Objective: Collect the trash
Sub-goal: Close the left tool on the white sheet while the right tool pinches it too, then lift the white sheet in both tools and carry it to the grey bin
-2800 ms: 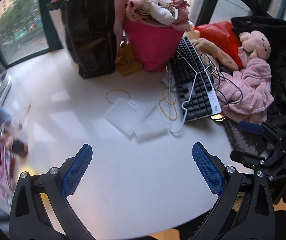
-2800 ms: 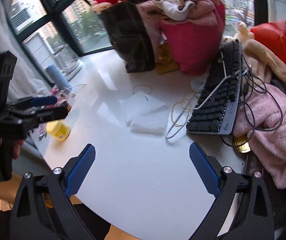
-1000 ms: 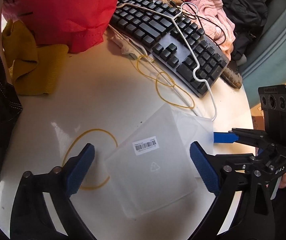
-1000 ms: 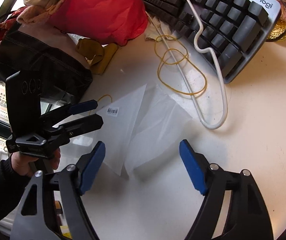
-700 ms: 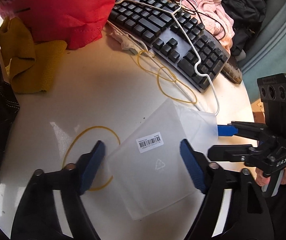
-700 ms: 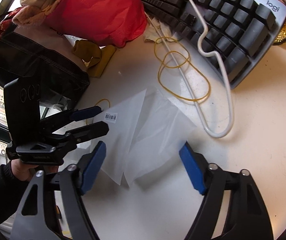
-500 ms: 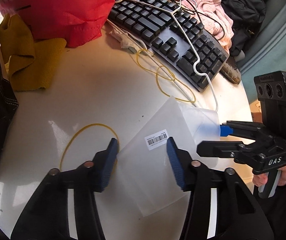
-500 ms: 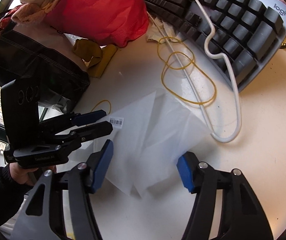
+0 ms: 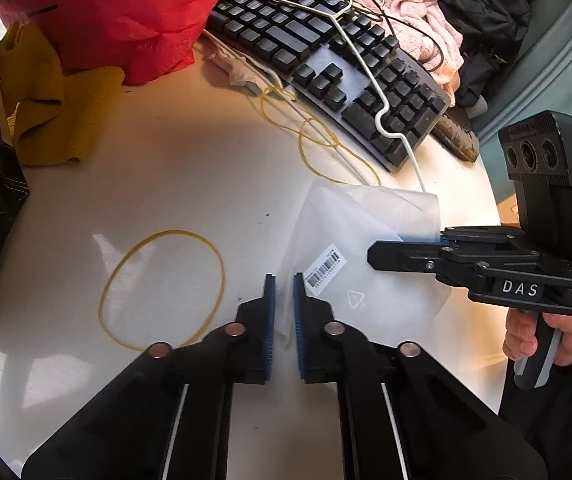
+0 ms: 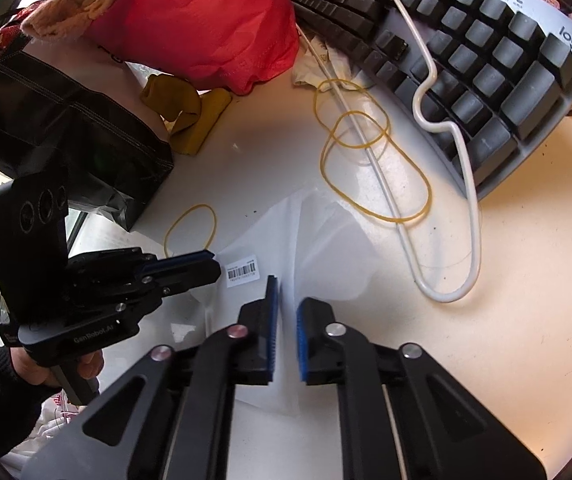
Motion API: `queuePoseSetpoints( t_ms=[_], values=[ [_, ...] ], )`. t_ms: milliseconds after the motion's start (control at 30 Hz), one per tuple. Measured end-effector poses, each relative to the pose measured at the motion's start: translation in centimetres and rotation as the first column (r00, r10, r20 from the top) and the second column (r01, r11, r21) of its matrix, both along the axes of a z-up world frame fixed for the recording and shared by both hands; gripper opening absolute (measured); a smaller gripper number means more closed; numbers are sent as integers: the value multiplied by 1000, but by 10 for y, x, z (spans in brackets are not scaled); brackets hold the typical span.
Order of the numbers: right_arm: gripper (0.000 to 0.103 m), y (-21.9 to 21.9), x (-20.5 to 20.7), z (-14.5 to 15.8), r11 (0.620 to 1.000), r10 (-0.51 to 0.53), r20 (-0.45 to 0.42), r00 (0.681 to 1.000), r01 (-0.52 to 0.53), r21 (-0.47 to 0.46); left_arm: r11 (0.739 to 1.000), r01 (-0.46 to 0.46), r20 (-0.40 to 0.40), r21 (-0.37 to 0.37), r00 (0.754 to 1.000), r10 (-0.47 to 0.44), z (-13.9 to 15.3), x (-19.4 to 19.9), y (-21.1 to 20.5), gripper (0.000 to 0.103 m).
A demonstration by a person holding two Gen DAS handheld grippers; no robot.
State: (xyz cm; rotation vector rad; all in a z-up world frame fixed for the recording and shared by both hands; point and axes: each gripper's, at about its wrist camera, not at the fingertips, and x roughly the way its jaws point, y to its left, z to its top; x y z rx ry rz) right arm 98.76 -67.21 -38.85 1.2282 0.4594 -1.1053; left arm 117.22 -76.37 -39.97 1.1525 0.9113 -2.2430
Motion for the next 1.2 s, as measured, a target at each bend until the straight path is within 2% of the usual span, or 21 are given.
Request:
queuePoseSetpoints(
  t_ms=[233, 433, 567, 800, 1033, 1200],
  values=[
    [5, 5, -4, 13, 1000, 14, 6, 1000, -14, -25, 1000, -21, -20, 1, 1000, 21, 10, -4, 5, 3],
    [5, 16, -14, 41, 997, 50, 0, 999, -50, -56, 999, -53, -36, -6, 998, 52, 33, -10, 19, 3],
    [5, 32, -25, 67, 993, 97, -12, 995, -98, -73, 998, -64, -18, -13, 998, 64, 52, -22, 40, 3],
    [5, 68, -50, 105, 985, 142, -49, 989, -146, -89, 995, -101, -59, -14, 993, 100, 92, -50, 90, 3],
    [5, 111, -85, 142, 985, 117, -78, 990, -126, -117, 996, -71, -110, -45, 992, 65, 132, -88, 137, 3],
    [5, 152, -118, 155, 992, 35, -109, 993, -48, -120, 999, 6, -126, -47, 992, -12, 145, -126, 158, 3]
  ],
)
